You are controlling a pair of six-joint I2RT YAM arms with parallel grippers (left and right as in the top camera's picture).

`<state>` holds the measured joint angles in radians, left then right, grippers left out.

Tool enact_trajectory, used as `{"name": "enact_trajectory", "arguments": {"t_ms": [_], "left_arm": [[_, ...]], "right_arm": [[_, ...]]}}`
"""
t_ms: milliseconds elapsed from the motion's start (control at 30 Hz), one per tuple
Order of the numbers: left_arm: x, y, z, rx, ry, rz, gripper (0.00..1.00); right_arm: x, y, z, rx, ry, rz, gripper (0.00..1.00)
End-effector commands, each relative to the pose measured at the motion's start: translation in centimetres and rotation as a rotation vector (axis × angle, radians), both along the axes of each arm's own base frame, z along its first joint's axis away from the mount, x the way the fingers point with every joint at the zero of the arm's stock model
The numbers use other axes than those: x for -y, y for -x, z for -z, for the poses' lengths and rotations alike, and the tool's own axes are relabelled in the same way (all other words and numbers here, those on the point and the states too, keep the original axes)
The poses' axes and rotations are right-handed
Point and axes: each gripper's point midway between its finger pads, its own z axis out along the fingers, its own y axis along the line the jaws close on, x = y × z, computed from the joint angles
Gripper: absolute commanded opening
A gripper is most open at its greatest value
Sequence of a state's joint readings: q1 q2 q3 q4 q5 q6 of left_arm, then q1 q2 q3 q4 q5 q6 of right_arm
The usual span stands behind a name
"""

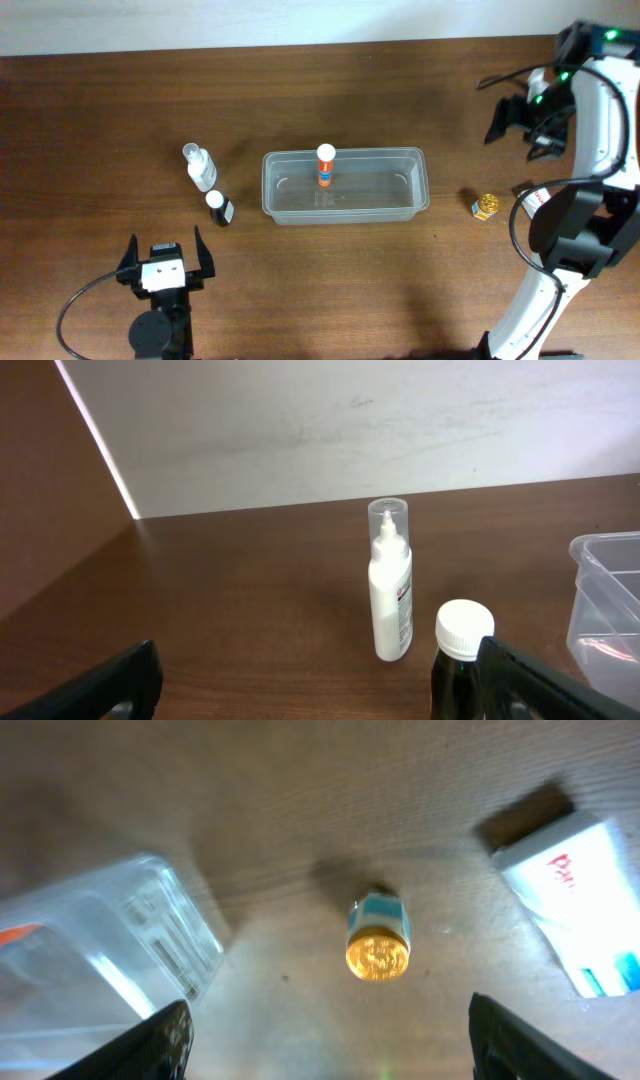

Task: Pack container
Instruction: 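Lower right gripper onto the gold-capped jar and grasp it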

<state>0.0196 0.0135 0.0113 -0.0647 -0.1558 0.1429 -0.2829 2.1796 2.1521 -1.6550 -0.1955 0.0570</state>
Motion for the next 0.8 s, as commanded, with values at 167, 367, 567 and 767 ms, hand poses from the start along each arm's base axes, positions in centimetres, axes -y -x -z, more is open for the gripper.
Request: {"name": "enact_trajectory", "arguments": {"t_ms": [167,367,567,767], "left_arm": [[0.1,0.0,0.1,-0.003,-0.019,0.007,1.0],[0.1,0.0,0.1,-0.003,-0.019,0.007,1.0],[0.1,0.0,0.1,-0.003,-0.019,0.007,1.0],[0.1,0.0,0.1,-0.003,-0.019,0.007,1.0]], "right_arm": [[-1.0,4.0,7.5,-0.192,-0.044,0.008,0.8],[-1.7,6.3,10.4,-0.264,-0.064,0.008,0.8],[-1.9,7.0,13.2,-0.258,-0.061,0.013,0.8],[-1.2,5.9,14.3,-0.204,-0.023,0.006,0.79]]}}
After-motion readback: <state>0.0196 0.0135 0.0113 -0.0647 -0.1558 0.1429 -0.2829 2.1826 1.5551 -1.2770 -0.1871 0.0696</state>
